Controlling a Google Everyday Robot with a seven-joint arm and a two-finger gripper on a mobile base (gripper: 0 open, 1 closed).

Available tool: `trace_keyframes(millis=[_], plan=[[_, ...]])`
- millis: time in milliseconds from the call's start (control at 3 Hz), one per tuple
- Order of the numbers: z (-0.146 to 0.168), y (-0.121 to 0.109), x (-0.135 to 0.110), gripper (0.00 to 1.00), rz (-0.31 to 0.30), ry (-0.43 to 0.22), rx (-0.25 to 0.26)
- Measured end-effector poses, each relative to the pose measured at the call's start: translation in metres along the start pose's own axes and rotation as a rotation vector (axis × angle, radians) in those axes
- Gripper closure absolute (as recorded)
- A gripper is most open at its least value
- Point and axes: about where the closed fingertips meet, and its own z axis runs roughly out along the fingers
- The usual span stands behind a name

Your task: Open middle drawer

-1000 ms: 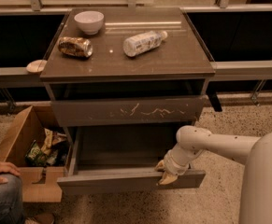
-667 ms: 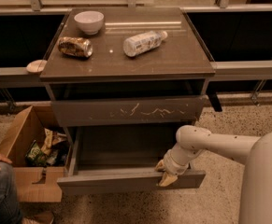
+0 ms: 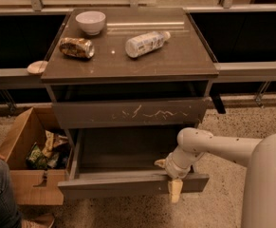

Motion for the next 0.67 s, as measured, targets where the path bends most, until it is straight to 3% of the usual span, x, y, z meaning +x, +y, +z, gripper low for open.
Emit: trace_keyframes(millis=[333,667], plan=[[-0.029,0.003,-0.010,0.00,-0.033,-0.034,0.027],[-0.092,0.010,-0.036,0.00,-0.129,-0.114,0.075]])
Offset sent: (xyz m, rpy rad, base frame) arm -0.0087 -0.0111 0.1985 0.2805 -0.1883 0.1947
